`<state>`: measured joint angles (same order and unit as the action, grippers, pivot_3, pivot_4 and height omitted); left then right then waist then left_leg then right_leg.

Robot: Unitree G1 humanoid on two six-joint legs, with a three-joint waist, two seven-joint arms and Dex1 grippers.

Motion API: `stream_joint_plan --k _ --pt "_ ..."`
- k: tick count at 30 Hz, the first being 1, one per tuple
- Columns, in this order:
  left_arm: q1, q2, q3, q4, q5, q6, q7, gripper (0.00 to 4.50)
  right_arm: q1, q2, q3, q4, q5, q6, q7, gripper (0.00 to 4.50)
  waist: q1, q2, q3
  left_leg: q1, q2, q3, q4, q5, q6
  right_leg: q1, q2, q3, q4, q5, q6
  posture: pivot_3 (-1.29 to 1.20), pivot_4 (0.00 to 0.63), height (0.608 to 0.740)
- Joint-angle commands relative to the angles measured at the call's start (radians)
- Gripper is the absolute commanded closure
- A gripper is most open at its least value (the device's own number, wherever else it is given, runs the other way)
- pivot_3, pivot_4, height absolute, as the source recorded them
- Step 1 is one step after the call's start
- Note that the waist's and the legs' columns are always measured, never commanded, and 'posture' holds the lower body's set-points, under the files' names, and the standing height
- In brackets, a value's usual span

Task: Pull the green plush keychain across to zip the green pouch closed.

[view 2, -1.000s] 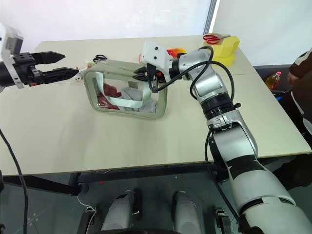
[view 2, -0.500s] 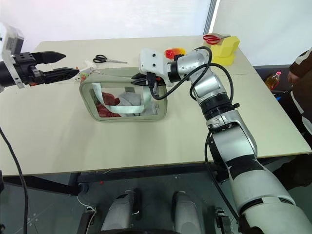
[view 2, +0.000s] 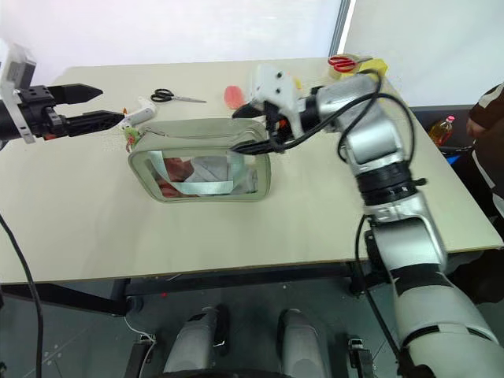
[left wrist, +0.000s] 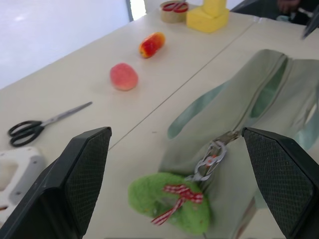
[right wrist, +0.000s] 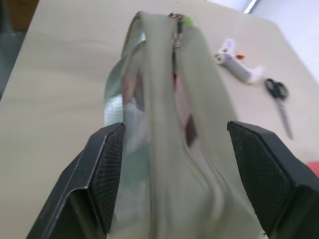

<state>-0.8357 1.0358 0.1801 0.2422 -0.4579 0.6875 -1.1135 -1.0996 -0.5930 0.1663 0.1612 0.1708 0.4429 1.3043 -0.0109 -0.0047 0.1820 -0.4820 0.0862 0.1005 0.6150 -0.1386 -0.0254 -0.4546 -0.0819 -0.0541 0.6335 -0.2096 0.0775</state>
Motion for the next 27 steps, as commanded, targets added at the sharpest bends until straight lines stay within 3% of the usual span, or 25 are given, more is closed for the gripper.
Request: stream_joint_plan --k 1,12,15,20,27 --pt "-0.008 0.025 0.024 -0.002 0.003 -0.02 -0.007 0.0 0.03 -0.025 -0.02 -0.063 0.035 0.038 0.001 0.96 -0.002 0.0 0.0 0.001 0.0 0.0 0.0 0.0 0.0 0.0 0.0 0.0 0.0 0.0 0.0 0.0 0.15 0.74" --pt "0.019 0.034 0.009 0.017 0.035 -0.04 -0.021 0.0 0.093 0.045 0.035 0.004 0.01 -0.034 -0.05 0.96 -0.001 0.0 0.0 0.001 0.0 0.0 0.0 0.0 0.0 0.0 0.0 0.0 0.0 0.0 -0.001 0.0 0.15 0.74" --pt "0.033 0.043 0.0 0.043 0.058 -0.065 -0.032 0.0 0.104 0.053 0.045 0.014 0.015 -0.04 -0.047 1.82 -0.001 0.0 0.0 0.001 0.0 0.0 0.0 0.0 0.0 0.001 0.0 0.0 0.0 0.0 -0.001 0.0 0.15 0.74" --pt "0.073 0.047 -0.037 0.11 0.124 -0.151 -0.056 0.0 0.115 0.056 0.054 0.013 0.016 -0.053 -0.039 4.31 -0.003 0.0 0.0 0.001 0.0 0.0 0.0 0.0 0.0 0.001 0.0 0.0 0.0 0.0 -0.001 0.0 0.15 0.74" --pt "0.03 -0.064 -0.086 0.262 0.185 -0.259 -0.025 0.0 0.128 0.06 0.063 -0.001 0.017 -0.061 -0.03 4.42 0.0 0.0 0.0 0.002 0.0 0.0 0.0 0.0 0.0 0.001 0.0 0.0 0.0 0.0 -0.001 0.0 0.15 0.74"
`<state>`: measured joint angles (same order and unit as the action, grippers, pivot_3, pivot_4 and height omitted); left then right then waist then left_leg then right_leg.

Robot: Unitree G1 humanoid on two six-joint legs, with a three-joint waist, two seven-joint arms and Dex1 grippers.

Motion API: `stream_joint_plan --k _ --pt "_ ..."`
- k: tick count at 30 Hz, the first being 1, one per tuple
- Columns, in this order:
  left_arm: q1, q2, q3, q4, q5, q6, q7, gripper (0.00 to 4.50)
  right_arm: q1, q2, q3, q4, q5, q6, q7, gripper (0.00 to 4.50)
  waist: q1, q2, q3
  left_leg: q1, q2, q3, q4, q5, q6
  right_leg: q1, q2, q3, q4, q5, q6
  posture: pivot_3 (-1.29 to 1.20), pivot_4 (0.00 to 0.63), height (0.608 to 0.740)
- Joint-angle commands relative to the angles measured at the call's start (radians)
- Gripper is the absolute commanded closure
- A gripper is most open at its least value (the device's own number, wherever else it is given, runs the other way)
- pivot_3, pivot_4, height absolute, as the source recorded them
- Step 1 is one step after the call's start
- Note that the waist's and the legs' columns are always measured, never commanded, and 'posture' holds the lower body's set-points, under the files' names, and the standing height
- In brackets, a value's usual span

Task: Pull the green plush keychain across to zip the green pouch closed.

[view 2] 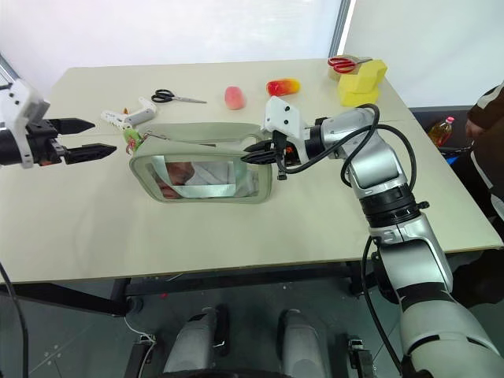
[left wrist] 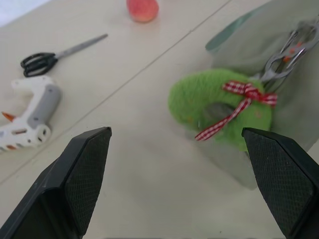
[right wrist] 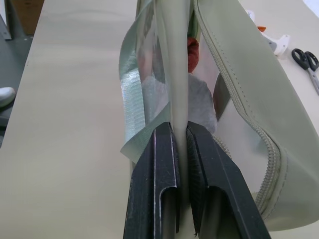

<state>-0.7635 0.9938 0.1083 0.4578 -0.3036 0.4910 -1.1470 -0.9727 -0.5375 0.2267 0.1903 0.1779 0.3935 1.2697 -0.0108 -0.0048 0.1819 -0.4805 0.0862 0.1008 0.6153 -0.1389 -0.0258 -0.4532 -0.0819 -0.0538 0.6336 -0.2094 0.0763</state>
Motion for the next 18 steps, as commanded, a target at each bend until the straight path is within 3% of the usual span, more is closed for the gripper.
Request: stream_joint_plan --k 1,5,12,15,18 --pt "-0.052 -0.033 -0.022 0.07 0.043 -0.083 0.009 0.0 0.002 0.005 0.003 -0.033 0.01 -0.01 0.004 4.42 -0.001 0.0 0.0 0.0 0.0 0.0 0.0 0.0 0.0 0.0 0.0 0.0 0.0 0.0 0.0 0.0 0.15 0.74" --pt "-0.137 -0.092 -0.025 0.157 0.048 -0.093 0.023 0.0 0.008 0.01 0.005 -0.045 0.013 0.002 0.001 4.42 -0.001 0.0 0.0 0.0 0.0 0.0 0.0 0.001 0.002 0.0 0.0 0.0 0.0 0.0 0.0 0.0 0.15 0.74" --pt "-0.148 -0.118 -0.036 0.175 0.067 -0.124 0.001 0.0 0.011 0.012 0.007 -0.06 0.012 0.01 -0.002 4.42 -0.004 0.0 0.0 0.001 0.0 0.0 0.0 0.001 0.002 0.0 0.0 0.0 0.0 0.0 0.001 0.0 0.15 0.74" --pt "-0.136 -0.112 -0.036 0.156 0.062 -0.116 -0.026 0.83 0.008 0.013 0.007 -0.053 0.008 0.004 -0.003 4.5 -0.004 0.0 0.0 0.001 0.0 0.0 0.0 0.001 0.002 0.0 0.0 0.0 0.0 0.0 0.001 0.0 0.15 0.74" --pt "-0.125 -0.1 -0.022 0.136 0.052 -0.102 -0.044 2.31 0.009 0.013 0.008 -0.05 0.004 -0.002 -0.007 4.5 -0.005 0.0 0.0 0.001 0.0 0.0 0.0 0.001 0.002 0.0 0.0 0.0 0.0 0.0 0.0 0.0 0.15 0.74"
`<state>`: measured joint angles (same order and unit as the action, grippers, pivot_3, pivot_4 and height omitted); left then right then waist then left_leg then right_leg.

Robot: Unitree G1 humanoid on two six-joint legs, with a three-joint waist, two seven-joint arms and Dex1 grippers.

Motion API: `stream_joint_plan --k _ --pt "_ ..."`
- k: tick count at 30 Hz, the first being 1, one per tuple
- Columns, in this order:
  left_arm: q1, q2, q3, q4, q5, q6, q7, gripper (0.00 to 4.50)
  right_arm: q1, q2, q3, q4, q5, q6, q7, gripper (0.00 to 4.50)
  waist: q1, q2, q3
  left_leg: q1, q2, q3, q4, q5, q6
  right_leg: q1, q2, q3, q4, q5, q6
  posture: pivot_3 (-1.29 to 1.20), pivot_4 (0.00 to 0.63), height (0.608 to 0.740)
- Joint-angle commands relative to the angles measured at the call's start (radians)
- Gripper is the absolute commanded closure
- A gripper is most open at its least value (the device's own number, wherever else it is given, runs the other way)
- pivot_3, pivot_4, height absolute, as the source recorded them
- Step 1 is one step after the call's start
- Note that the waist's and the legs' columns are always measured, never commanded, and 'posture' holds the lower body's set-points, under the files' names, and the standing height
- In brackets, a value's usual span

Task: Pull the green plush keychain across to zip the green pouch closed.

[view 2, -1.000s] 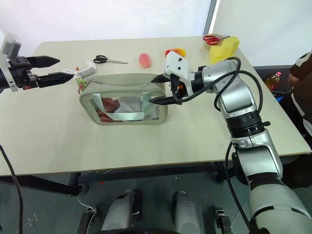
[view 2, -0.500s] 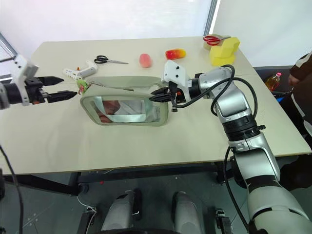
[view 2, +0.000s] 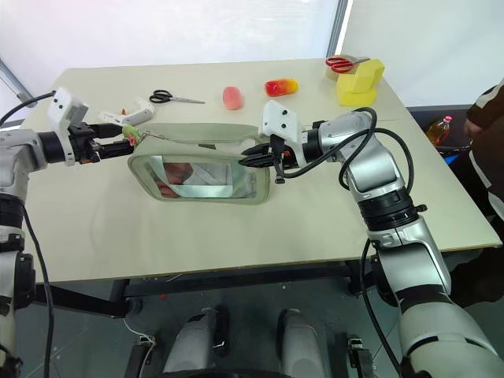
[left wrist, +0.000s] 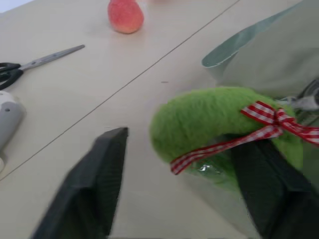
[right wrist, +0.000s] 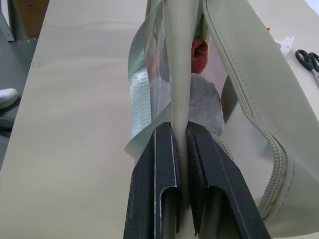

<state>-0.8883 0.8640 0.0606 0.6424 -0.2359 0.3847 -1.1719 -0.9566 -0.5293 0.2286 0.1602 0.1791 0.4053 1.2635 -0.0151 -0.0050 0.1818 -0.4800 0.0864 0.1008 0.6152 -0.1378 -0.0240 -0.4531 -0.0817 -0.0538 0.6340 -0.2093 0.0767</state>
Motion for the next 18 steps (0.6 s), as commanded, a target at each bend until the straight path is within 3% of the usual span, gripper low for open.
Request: stream_joint_plan --k 1,4,5,13,18 --pt "0.004 0.034 0.03 -0.057 -0.019 0.009 -0.024 2.73 -0.007 0.004 0.006 -0.019 0.001 -0.016 -0.002 4.5 -0.001 0.0 0.0 0.0 0.0 0.0 0.0 0.0 0.0 0.0 0.0 0.0 0.0 0.0 0.0 0.0 0.15 0.74" --pt "0.01 0.043 0.044 -0.078 -0.03 0.017 -0.027 4.25 -0.008 0.005 0.005 -0.013 -0.002 -0.022 -0.006 4.5 0.0 0.0 0.0 0.0 0.0 0.0 0.0 0.0 0.0 0.0 0.0 0.0 0.0 0.0 0.0 0.0 0.15 0.74" --pt "0.01 0.047 0.049 -0.083 -0.034 0.019 -0.026 4.42 -0.009 0.006 0.005 -0.011 -0.003 -0.024 -0.007 4.5 0.0 0.0 0.0 0.0 0.0 0.0 0.0 0.0 0.0 0.0 0.0 0.0 0.0 0.0 0.0 0.0 0.15 0.74" --pt "-0.101 0.125 0.135 -0.218 -0.192 0.277 -0.084 4.42 -0.021 0.011 0.004 0.011 -0.013 -0.051 -0.017 4.5 -0.001 0.0 0.0 0.0 0.0 0.0 0.0 0.0 0.0 0.0 0.0 0.0 0.0 0.0 0.0 0.0 0.15 0.74" --pt "-0.084 0.123 0.072 -0.335 -0.24 0.355 -0.157 4.42 -0.031 0.025 0.011 0.044 -0.028 -0.088 -0.028 4.5 -0.001 0.0 0.0 0.001 0.0 0.0 0.0 -0.001 -0.001 0.001 0.0 0.0 0.0 0.0 0.0 0.0 0.15 0.74"
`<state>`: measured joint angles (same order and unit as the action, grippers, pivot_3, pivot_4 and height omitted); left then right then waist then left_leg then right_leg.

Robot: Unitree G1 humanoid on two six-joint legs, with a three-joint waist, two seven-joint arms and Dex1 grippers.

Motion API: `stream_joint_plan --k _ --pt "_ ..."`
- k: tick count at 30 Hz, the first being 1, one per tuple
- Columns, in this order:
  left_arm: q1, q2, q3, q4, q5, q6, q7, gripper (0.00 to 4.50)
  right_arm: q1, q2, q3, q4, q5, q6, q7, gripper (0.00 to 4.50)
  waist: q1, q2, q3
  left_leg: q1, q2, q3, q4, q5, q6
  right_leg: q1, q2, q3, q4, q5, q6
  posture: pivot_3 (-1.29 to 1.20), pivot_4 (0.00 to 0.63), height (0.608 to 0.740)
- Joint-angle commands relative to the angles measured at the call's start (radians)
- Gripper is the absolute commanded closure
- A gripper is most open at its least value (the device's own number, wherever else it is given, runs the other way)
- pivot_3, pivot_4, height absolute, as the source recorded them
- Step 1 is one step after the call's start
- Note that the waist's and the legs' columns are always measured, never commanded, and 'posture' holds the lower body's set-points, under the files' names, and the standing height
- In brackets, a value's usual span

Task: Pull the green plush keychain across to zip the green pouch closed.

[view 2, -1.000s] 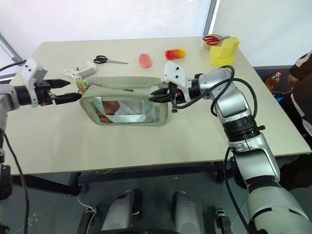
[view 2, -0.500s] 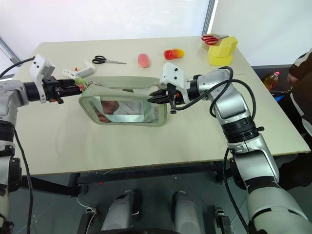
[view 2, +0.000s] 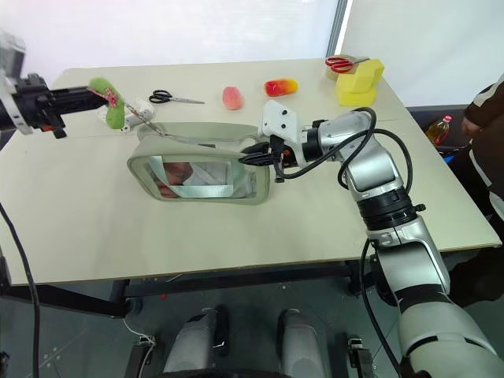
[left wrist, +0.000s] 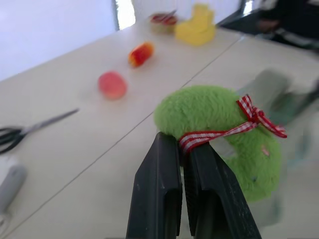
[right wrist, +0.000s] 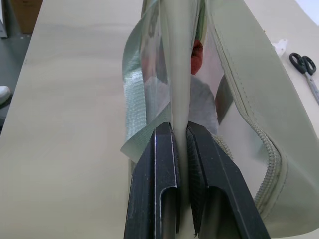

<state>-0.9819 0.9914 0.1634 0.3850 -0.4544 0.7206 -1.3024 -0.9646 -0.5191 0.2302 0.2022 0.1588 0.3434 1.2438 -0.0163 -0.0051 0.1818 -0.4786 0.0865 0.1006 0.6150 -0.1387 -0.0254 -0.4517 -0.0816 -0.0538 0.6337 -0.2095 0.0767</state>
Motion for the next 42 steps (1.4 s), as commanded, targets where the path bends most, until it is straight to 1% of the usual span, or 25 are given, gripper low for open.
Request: stream_joint_plan --k 1,2,6,10,13,15,16,18,19,21,22,23,29,32,36,40,42 --pt "0.021 -0.01 -0.047 -0.096 -0.013 0.011 -0.027 4.42 -0.023 0.018 0.01 0.004 -0.009 -0.029 -0.01 4.5 0.0 0.0 0.0 0.0 0.0 0.0 0.0 0.0 0.0 0.001 0.0 0.0 0.0 0.0 0.0 0.0 0.15 0.74" --pt "0.031 -0.018 -0.062 -0.106 -0.005 0.0 -0.029 4.42 -0.024 0.023 0.01 0.007 -0.011 -0.032 -0.012 4.5 0.0 0.0 0.0 0.001 0.0 0.0 0.0 0.0 0.0 0.001 0.0 0.0 0.0 0.0 0.0 0.0 0.15 0.74" --pt "0.036 -0.108 -0.128 -0.084 0.07 -0.1 0.043 4.42 -0.024 0.034 0.009 -0.002 -0.016 -0.033 -0.017 4.5 0.002 0.0 0.0 0.001 0.0 0.0 0.001 0.001 0.001 0.002 0.0 0.0 0.0 0.0 0.0 0.0 0.15 0.74" --pt "0.018 -0.151 -0.152 -0.031 0.124 -0.172 0.091 4.42 -0.024 0.04 0.007 -0.002 -0.021 -0.034 -0.023 4.5 -0.005 0.0 0.0 0.001 0.0 0.0 0.001 0.001 0.002 0.002 0.0 0.0 0.0 0.0 0.0 0.0 0.15 0.74" --pt "0.002 -0.174 -0.152 -0.016 0.124 -0.173 0.1 4.42 -0.022 0.045 0.006 -0.006 -0.021 -0.03 -0.032 4.5 -0.001 0.0 0.0 0.001 0.0 0.0 0.0 0.001 0.002 0.001 0.001 0.0 0.0 0.0 0.0 0.0 0.15 0.74" --pt "-0.003 -0.17 -0.152 -0.016 0.124 -0.174 0.09 3.8 -0.023 0.047 0.007 -0.004 -0.022 -0.032 -0.034 4.5 -0.002 0.0 0.0 0.001 0.0 0.0 0.001 0.001 0.002 0.001 0.001 0.0 0.0 0.0 0.0 0.0 0.15 0.74" --pt "-0.006 -0.166 -0.152 -0.015 0.125 -0.173 0.086 3.56 -0.024 0.048 0.007 -0.003 -0.023 -0.032 -0.035 4.5 -0.002 0.0 0.0 0.001 0.0 0.0 0.001 0.001 0.002 0.002 0.001 0.0 0.0 0.0 0.0 0.0 0.15 0.74" --pt "-0.019 -0.152 -0.145 -0.016 0.12 -0.168 0.075 2.72 -0.024 0.049 0.007 0.0 -0.024 -0.034 -0.036 4.5 -0.002 0.0 0.0 0.001 0.0 0.0 0.001 0.001 0.002 0.002 0.001 0.0 0.0 0.0 0.0 0.0 0.15 0.74" --pt "-0.029 -0.148 -0.137 -0.018 0.118 -0.161 0.08 2.11 -0.024 0.05 0.007 0.003 -0.025 -0.037 -0.037 4.5 -0.003 0.0 0.0 0.001 0.0 0.0 0.001 0.001 0.002 0.002 0.001 0.0 0.0 0.0 0.0 0.0 0.15 0.74" --pt "-0.04 -0.136 -0.126 -0.035 0.109 -0.143 0.086 1.1 -0.023 0.054 0.007 0.007 -0.027 -0.04 -0.041 4.5 -0.002 0.0 0.0 0.001 0.0 0.0 0.001 0.001 0.002 0.001 0.001 0.0 0.0 0.0 0.0 0.0 0.15 0.74" --pt "-0.039 -0.126 -0.123 -0.053 0.107 -0.138 0.085 0.68 -0.022 0.056 0.008 0.007 -0.028 -0.04 -0.042 4.5 -0.003 0.0 0.0 0.001 0.0 0.0 0.001 0.001 0.002 0.001 0.001 0.0 0.0 0.0 0.0 0.0 0.15 0.74" --pt "-0.038 -0.115 -0.12 -0.07 0.107 -0.134 0.084 0.07 -0.022 0.057 0.008 0.008 -0.028 -0.042 -0.043 4.5 -0.004 0.0 0.0 0.001 0.0 0.0 0.001 0.001 0.002 0.001 0.001 0.0 0.0 0.0 0.0 0.0 0.15 0.74" --pt "-0.048 -0.048 -0.099 -0.1 0.113 -0.123 0.091 0.03 -0.032 0.059 0.007 0.028 -0.03 -0.057 -0.04 4.5 -0.002 0.0 0.0 0.001 0.0 0.0 0.0 0.001 0.002 0.001 0.0 0.0 0.0 0.0 0.0 0.0 0.15 0.74" --pt "0.001 -0.001 -0.089 -0.118 0.117 -0.122 0.086 0.03 -0.033 0.058 0.007 0.035 -0.031 -0.065 -0.038 4.5 -0.004 0.0 0.0 0.001 0.0 0.0 0.0 0.001 0.002 0.001 0.0 0.0 0.0 0.0 0.0 0.0 0.15 0.74" --pt "0.207 0.045 -0.046 -0.228 0.091 -0.106 0.081 0.03 -0.039 0.056 0.005 0.042 -0.032 -0.065 -0.04 4.5 -0.006 0.001 0.0 0.002 0.0 0.0 -0.001 0.001 0.002 0.0 0.0 0.001 0.0 0.0 0.0 0.0 0.15 0.74" --pt "0.336 0.034 -0.048 -0.294 0.119 -0.146 0.126 0.03 -0.043 0.049 0.006 0.046 -0.032 -0.065 -0.034 4.5 0.001 0.0 0.0 0.0 0.001 0.0 0.0 0.0 0.0 -0.001 0.0 0.001 0.0 0.0 -0.001 0.0 0.15 0.74" --pt "0.373 0.019 -0.059 -0.308 0.134 -0.171 0.148 0.03 -0.047 0.047 0.008 0.05 -0.031 -0.064 -0.03 4.5 0.003 0.0 0.0 0.0 0.001 0.0 0.0 0.0 -0.001 0.0 0.0 0.001 -0.001 0.0 -0.002 0.0 0.15 0.74"
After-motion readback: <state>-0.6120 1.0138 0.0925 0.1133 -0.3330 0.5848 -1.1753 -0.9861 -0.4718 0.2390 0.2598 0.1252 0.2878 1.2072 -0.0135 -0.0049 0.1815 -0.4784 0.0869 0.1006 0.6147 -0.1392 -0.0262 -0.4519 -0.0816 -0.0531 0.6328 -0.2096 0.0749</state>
